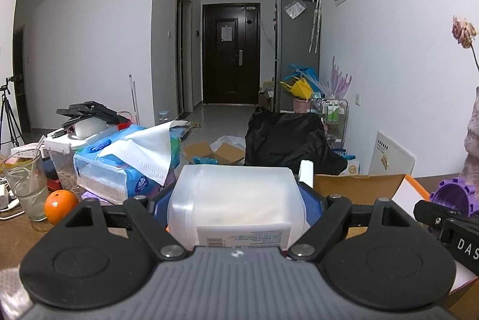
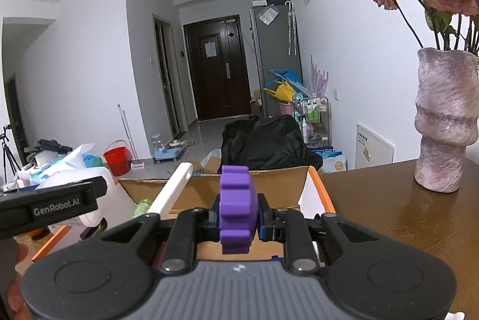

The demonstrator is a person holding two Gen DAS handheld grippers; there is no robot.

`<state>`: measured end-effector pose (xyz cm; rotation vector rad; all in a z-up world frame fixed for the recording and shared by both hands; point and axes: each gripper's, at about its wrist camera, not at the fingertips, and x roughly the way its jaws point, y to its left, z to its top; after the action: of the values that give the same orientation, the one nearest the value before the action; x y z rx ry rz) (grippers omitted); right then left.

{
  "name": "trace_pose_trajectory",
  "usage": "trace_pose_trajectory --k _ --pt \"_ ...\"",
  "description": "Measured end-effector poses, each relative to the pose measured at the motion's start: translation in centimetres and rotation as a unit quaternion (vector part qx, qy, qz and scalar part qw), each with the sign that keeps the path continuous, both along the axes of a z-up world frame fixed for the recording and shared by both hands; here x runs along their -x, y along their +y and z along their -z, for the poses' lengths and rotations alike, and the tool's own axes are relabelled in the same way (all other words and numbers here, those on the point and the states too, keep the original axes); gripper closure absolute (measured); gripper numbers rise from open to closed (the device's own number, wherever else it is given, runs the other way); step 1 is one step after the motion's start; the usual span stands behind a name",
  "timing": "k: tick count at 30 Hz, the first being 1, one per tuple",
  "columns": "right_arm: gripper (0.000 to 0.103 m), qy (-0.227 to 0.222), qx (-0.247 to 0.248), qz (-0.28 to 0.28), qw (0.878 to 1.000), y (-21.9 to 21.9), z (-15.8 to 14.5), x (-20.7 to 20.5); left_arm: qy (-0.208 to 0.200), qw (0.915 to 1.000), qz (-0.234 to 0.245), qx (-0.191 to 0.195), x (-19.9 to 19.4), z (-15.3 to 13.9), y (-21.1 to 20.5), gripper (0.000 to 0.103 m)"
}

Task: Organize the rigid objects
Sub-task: 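Carry the white container with the left tool and purple cap with the right tool to the box, then release the white container into the box with the left tool while the right tool drops the purple cap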

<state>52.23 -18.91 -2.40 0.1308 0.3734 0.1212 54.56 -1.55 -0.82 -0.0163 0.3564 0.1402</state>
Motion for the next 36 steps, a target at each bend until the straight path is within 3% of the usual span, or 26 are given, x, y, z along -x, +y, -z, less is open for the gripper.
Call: trace_pose_trajectory --k 13,15,17,19,20,36 --pt "0.082 0.031 0.021 -0.004 0.999 0.3 1.0 -1.0 0.028 0.9996 0.002 -0.003 -1.0 1.1 0.6 0.017" --pt "0.067 0.036 0.023 0.003 0.999 0.2 1.1 -1.1 0.026 0.9997 -0.001 -0.002 -0.9 1.0 0.7 0.003" --pt "0.025 0.039 0.02 0.013 0.999 0.0 1.1 -1.2 0.017 0.9998 -0.012 -0.003 -0.6 0.9 0.7 0.0" --pt "0.003 0.034 0.017 0.028 0.999 -0.3 1.1 -1.1 0.013 0.9999 -0.009 0.001 -0.5 0.8 0.7 0.0" --pt "0.0 0.03 0.015 0.035 0.999 -0.4 1.1 -1.0 0.014 0.9999 -0.009 0.002 -0.5 0.8 0.7 0.0" --pt "0.0 0.031 0.008 0.043 0.999 -0.8 0.8 -0.6 0.011 0.9998 -0.013 -0.006 0.1 0.6 0.3 0.0"
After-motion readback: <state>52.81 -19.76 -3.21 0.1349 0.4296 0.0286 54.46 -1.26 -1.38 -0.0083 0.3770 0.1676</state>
